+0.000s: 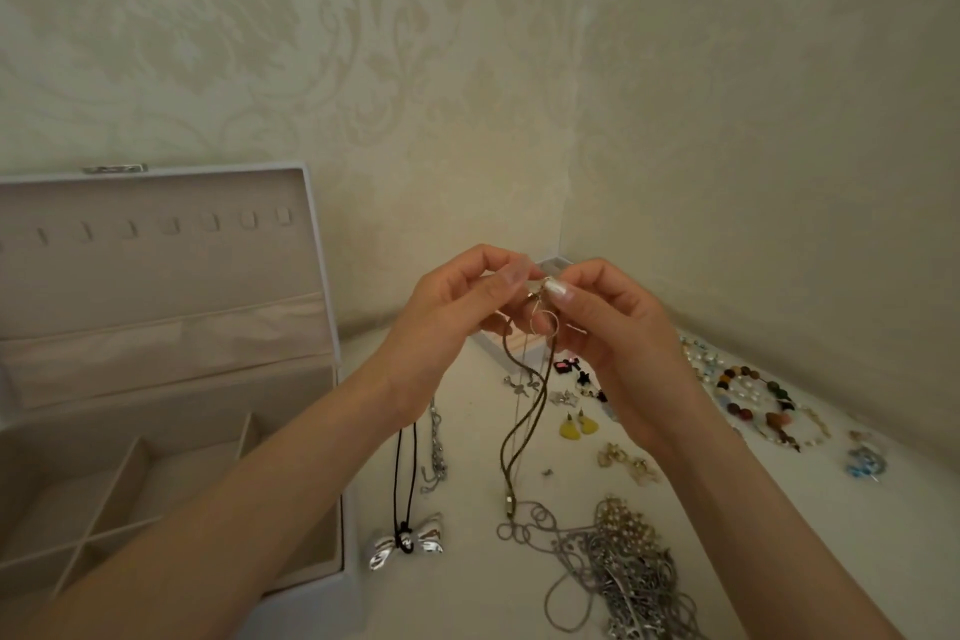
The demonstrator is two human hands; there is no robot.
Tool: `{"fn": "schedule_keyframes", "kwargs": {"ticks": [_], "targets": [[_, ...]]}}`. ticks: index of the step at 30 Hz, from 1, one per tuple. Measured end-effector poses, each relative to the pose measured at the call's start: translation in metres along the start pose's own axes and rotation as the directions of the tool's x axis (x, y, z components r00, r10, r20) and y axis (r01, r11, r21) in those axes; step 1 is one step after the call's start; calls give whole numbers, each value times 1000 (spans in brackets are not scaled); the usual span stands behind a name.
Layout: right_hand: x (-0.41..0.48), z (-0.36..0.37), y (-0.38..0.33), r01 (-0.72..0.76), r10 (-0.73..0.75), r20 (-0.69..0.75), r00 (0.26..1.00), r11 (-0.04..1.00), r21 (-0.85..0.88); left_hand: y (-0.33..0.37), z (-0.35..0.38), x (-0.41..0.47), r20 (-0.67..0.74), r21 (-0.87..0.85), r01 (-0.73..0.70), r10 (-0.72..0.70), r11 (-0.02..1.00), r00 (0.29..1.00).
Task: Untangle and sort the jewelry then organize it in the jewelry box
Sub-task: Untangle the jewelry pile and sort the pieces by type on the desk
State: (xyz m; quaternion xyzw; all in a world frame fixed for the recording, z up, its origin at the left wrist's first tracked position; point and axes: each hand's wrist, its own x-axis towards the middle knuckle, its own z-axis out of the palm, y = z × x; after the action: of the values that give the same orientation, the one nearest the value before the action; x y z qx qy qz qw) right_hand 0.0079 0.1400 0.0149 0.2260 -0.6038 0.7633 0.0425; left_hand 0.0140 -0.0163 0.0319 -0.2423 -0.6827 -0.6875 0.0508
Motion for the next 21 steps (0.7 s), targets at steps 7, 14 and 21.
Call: {"fn": "schedule_keyframes", "kwargs": {"ticks": [7, 14, 21], "targets": [[3, -7, -2, 32, -28, -33, 999, 993, 117, 1, 2, -1, 26, -22, -6, 7, 1000, 1000], [4, -10, 0, 10, -9, -6, 1000, 978, 209, 0, -1, 0, -34, -60, -71, 69, 996, 997], [4, -9, -1, -5, -5, 57, 998, 983, 184, -2, -1, 1, -32, -69, -105, 103, 992, 994]]}}
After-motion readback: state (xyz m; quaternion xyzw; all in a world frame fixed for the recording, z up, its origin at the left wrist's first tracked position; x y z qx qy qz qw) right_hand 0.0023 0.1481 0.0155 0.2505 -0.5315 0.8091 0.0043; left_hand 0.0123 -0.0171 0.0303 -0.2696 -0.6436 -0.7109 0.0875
